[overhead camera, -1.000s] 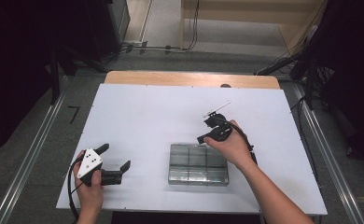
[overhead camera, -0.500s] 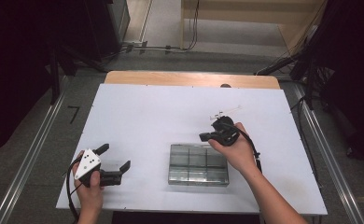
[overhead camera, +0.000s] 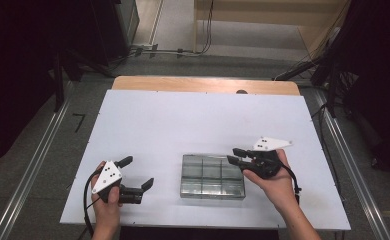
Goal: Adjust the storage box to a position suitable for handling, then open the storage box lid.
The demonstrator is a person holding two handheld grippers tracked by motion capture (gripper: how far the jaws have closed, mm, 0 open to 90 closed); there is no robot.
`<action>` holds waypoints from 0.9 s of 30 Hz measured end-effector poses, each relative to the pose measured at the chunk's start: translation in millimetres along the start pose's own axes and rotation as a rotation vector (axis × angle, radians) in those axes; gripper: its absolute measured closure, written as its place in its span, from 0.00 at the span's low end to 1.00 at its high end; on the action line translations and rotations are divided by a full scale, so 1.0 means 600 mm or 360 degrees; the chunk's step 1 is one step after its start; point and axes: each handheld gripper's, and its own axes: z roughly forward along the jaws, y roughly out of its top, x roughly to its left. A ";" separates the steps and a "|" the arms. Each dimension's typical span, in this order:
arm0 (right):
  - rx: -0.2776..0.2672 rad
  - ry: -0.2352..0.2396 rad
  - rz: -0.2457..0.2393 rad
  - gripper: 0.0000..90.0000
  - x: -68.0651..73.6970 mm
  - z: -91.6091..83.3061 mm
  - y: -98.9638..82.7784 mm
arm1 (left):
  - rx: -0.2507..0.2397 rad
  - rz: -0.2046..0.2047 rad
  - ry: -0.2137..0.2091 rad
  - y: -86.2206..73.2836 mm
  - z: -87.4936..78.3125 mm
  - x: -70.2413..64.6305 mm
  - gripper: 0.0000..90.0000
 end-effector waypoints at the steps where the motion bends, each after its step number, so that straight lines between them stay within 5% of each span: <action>1: -0.0015 0.0016 0.0018 0.54 0.000 -0.007 -0.007 | 0.0005 -0.0003 -0.0030 0.002 0.002 -0.003 0.00; 12: -0.0161 0.0050 0.0124 0.16 -0.004 -0.069 -0.075 | 0.0113 -0.0045 -0.0216 0.014 0.023 -0.031 0.08; 14: -0.0183 0.0051 0.0143 0.15 -0.003 -0.080 -0.085 | 0.0135 -0.0052 -0.0254 0.015 0.026 -0.034 0.17; 15: -0.0189 0.0050 0.0149 0.15 0.000 -0.087 -0.097 | 0.0145 -0.0066 -0.0276 0.015 0.027 -0.035 0.30; 17: -0.0172 0.0048 0.0157 0.16 0.003 -0.090 -0.104 | 0.0180 -0.0085 -0.0319 0.014 0.031 -0.035 0.36; 22: -0.0118 0.0013 0.0145 0.29 0.011 -0.099 -0.134 | 0.0208 -0.0122 -0.0395 0.013 0.036 -0.041 0.69; 27: -0.0098 -0.0003 0.0137 0.71 0.005 -0.104 -0.146 | 0.0251 -0.0084 -0.0457 0.011 0.041 -0.051 0.94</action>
